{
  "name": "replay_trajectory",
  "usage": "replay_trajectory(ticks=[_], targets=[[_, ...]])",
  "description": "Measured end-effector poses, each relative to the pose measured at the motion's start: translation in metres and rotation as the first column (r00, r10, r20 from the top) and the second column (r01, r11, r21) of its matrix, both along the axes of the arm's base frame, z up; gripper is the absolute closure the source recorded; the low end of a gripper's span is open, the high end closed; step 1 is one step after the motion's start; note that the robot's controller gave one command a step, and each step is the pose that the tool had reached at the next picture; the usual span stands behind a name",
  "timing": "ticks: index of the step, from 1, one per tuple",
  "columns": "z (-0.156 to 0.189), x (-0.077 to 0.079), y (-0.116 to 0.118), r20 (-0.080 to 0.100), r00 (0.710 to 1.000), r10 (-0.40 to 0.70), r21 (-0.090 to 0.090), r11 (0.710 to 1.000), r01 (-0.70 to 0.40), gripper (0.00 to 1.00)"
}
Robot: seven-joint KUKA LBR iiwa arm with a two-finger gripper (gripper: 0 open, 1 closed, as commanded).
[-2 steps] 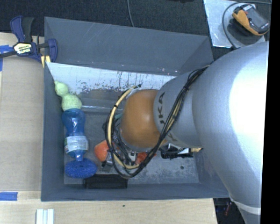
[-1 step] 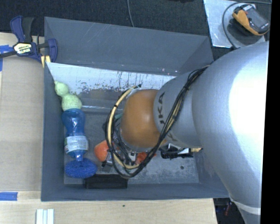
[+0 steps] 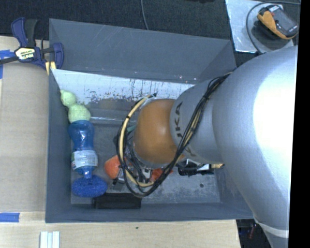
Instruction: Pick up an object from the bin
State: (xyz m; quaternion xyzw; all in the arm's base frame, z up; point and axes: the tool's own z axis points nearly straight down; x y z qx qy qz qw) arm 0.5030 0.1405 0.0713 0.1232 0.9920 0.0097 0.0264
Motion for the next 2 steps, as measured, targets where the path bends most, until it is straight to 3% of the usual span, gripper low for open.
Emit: replay_trajectory(ticks=[2], targets=[[0.0, 0.0, -0.0001, 0.0, 1.0, 0.0, 0.0, 1.0, 0.0, 1.0]])
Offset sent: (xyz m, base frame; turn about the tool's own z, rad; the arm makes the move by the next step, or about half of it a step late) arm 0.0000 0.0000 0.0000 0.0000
